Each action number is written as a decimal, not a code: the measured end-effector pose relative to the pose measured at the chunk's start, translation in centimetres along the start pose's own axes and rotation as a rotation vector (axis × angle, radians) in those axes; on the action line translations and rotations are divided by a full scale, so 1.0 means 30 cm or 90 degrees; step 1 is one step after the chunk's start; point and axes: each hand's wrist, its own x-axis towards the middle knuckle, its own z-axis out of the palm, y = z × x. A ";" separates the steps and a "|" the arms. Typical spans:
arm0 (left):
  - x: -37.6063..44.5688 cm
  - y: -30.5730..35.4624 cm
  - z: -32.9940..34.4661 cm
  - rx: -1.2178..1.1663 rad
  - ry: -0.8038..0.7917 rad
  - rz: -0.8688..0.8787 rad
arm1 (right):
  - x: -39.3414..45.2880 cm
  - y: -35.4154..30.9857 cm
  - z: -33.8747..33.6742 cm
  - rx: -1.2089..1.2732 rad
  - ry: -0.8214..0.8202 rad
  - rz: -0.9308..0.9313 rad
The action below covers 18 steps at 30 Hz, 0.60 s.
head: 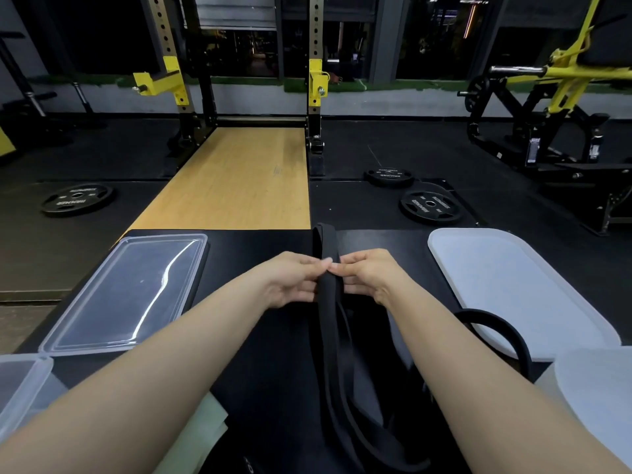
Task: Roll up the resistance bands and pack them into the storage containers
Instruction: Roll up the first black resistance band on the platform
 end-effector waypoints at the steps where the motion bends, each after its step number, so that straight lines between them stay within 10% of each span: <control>1: -0.020 -0.010 0.002 0.002 -0.009 -0.001 | 0.001 -0.004 0.002 0.010 0.005 -0.003; 18: -0.074 -0.062 0.096 -0.182 0.100 0.042 | 0.007 -0.028 0.027 -0.048 0.100 -0.056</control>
